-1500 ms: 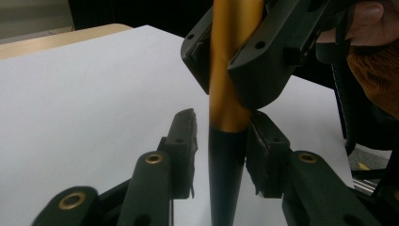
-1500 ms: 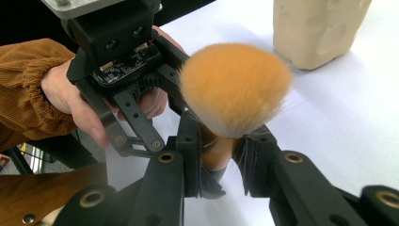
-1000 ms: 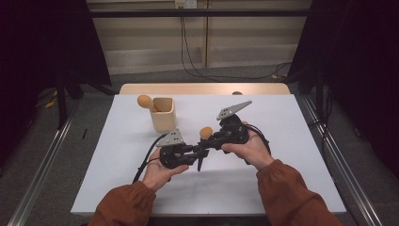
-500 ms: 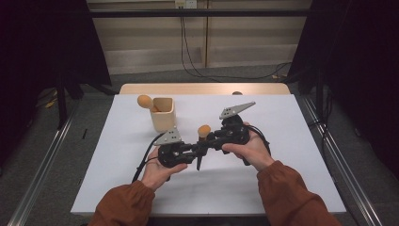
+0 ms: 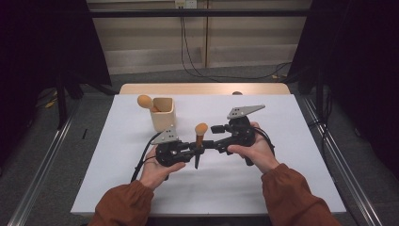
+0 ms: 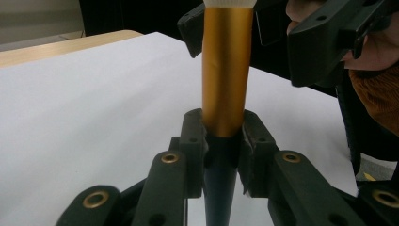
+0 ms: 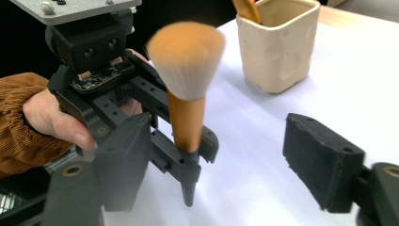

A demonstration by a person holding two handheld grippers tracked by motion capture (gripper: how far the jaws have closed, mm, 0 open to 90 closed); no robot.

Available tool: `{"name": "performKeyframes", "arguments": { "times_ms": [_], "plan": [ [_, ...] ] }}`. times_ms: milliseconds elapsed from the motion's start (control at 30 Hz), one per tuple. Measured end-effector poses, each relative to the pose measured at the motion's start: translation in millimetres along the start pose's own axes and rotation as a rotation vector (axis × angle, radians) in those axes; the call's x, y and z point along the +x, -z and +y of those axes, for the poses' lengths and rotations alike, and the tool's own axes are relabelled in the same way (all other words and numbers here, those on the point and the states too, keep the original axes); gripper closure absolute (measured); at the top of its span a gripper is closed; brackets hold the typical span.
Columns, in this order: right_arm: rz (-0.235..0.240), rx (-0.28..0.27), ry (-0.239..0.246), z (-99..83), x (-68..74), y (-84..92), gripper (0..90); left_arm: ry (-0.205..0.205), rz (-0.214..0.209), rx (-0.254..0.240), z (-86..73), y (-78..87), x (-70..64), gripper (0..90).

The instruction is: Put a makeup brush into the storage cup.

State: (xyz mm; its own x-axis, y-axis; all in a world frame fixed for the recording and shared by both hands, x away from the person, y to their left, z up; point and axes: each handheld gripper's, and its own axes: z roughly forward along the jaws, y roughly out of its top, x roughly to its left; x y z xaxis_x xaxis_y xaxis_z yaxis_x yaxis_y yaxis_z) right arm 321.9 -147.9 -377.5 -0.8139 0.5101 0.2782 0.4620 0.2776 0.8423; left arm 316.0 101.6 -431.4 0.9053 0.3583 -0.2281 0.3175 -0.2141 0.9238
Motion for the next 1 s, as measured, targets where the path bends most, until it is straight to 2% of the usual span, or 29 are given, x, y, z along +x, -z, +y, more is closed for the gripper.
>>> {"name": "performKeyframes", "arguments": {
  "times_ms": [67,133,200,233,333,467,567,800,833,900,933,1000],
  "plan": [
    [-0.033,0.004,-0.001,-1.3,-0.8,1.2,14.2,-0.005,0.004,0.001,0.2,0.7,0.5,74.3],
    [-0.04,-0.011,0.001,-4.1,-2.0,3.0,12.2,-0.007,0.008,0.001,0.4,1.3,0.7,74.3],
    [-0.062,-0.019,-0.003,-6.2,-2.4,3.7,3.7,-0.008,0.011,0.0,0.5,1.8,0.9,74.3],
    [-0.074,-0.024,-0.006,-7.4,-3.0,3.7,2.2,-0.012,0.018,0.0,0.4,2.1,1.0,74.3],
    [-0.08,-0.046,-0.017,-11.1,-5.5,5.5,0.9,-0.021,0.025,-0.003,0.5,3.3,0.6,74.3],
    [-0.143,-0.058,-0.013,-14.8,-6.2,8.2,1.0,-0.021,0.025,-0.011,1.5,5.3,0.1,74.3],
    [-0.149,-0.08,-0.01,-18.2,-6.9,11.8,0.3,-0.018,0.028,-0.012,1.8,7.1,0.8,74.3],
    [-0.211,-0.123,0.0,-26.8,-7.3,20.5,0.5,-0.012,0.035,-0.021,3.2,11.8,3.1,74.3],
    [-0.216,-0.133,0.0,-28.3,-7.2,22.0,1.5,-0.012,0.037,-0.022,3.4,12.3,3.2,74.3],
    [-0.202,-0.116,0.003,-30.8,-7.6,23.0,1.4,-0.013,0.045,-0.023,3.8,13.6,2.9,74.3],
    [-0.21,-0.11,0.0,-31.9,-7.1,22.9,1.6,-0.01,0.043,-0.026,3.7,14.0,3.0,74.3],
    [-0.209,-0.121,0.01,-35.9,-6.6,23.7,0.7,-0.015,0.049,-0.023,4.1,15.0,2.6,74.3]
  ]
}}
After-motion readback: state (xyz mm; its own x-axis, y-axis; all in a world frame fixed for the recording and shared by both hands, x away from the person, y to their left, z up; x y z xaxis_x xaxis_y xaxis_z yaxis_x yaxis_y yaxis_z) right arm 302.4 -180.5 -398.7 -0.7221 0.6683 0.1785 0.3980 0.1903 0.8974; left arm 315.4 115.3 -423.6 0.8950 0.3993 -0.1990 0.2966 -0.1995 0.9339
